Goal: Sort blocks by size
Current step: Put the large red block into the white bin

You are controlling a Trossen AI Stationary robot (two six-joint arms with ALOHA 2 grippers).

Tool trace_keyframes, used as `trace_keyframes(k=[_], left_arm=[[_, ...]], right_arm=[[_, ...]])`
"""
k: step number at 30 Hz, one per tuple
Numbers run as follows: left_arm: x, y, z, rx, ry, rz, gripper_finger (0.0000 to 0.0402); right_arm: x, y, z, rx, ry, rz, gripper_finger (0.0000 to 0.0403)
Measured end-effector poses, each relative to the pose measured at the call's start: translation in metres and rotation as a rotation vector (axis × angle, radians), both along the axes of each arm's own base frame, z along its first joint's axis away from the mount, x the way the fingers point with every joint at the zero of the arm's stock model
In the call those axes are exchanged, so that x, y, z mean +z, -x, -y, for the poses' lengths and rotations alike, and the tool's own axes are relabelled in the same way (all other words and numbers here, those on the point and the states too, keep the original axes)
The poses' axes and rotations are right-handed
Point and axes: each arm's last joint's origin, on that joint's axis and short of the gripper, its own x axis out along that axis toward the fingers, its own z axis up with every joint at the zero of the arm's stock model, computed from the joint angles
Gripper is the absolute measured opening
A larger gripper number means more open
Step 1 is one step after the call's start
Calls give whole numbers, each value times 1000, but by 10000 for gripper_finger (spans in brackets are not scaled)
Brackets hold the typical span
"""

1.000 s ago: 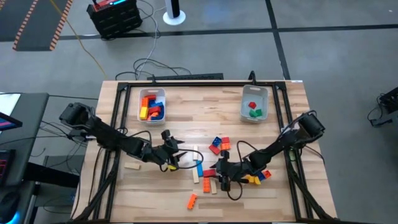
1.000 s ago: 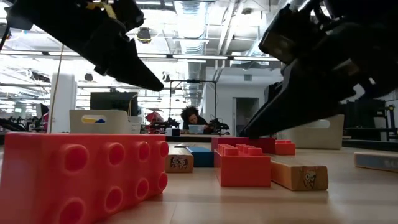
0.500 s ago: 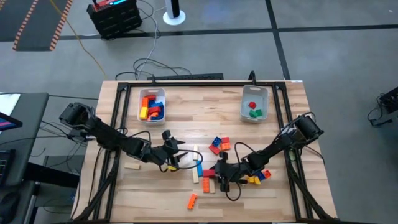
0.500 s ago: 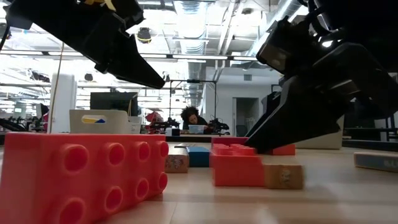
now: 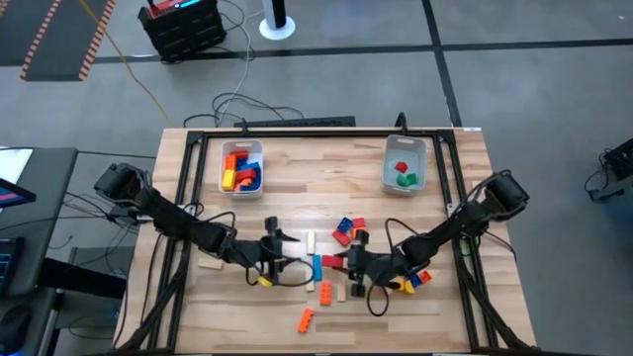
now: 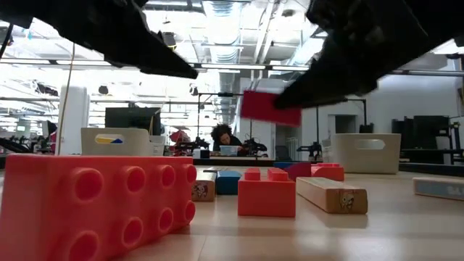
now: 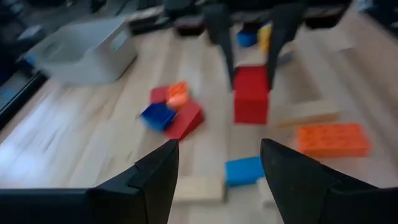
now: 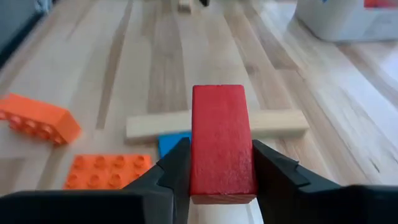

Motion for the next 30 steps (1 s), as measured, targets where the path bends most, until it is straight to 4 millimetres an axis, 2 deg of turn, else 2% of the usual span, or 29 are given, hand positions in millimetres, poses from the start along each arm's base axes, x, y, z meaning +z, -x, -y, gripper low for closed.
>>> trace_keyframes(k=[6,9,20,26,30], left_arm=[[-14,-13,8,-60,45,50,222],[-22,-23,12,-58,47,82,222],[-32,-54,20,-85,87,95,222],[-32,-62,20,-83,99,99,221],[-30,-64,19,-77,108,107,198]], right_arm=[[0,-7,-2,12,32,76,162],[7,-11,-6,25,41,99,160],[12,-12,-13,49,84,112,161],[13,-11,-15,57,86,121,162],[14,-11,-15,57,88,126,165]])
